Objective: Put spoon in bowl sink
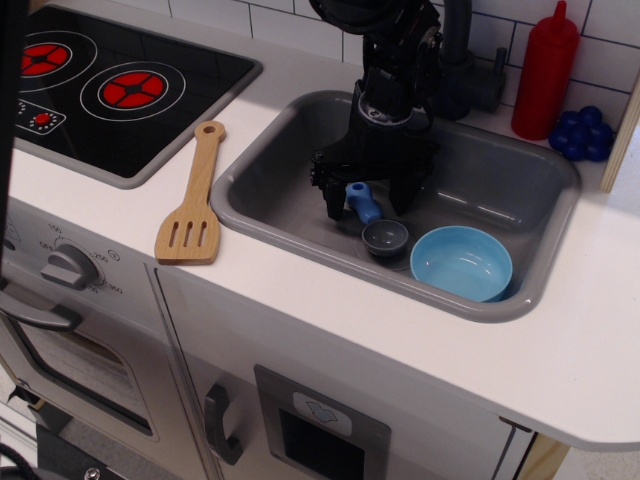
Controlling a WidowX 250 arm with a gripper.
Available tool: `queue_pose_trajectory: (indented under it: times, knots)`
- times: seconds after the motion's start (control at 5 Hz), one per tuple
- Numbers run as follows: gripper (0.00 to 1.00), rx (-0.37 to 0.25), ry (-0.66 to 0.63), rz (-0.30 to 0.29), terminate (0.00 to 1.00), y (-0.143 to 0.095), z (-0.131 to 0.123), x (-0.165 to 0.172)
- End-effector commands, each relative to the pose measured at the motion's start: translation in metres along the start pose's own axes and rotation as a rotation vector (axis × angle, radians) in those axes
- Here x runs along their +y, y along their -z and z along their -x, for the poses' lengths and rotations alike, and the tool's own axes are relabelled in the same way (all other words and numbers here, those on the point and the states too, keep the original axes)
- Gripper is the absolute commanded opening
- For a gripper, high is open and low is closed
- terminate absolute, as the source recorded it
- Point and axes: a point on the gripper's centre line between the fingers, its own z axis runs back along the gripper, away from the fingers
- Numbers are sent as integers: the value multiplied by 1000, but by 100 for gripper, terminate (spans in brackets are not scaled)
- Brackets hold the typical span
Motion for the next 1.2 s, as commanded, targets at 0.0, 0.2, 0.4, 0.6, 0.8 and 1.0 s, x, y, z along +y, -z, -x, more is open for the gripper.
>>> queue_pose_trajectory:
  times: [0.0, 0.2, 0.4, 0.6, 0.8, 1.0]
  knots:
    - [0, -40, 11, 37, 0, -14, 1, 10]
    - [0, -39, 39, 36, 0, -31, -6, 18]
    - [0, -82, 18, 56, 0, -50, -17, 29]
    - [0, -71, -19, 81, 0, -68, -25, 33]
    - [0, -33, -93, 109, 0, -90, -21, 25]
    - [0, -44, -170, 89, 0, -92, -4, 11]
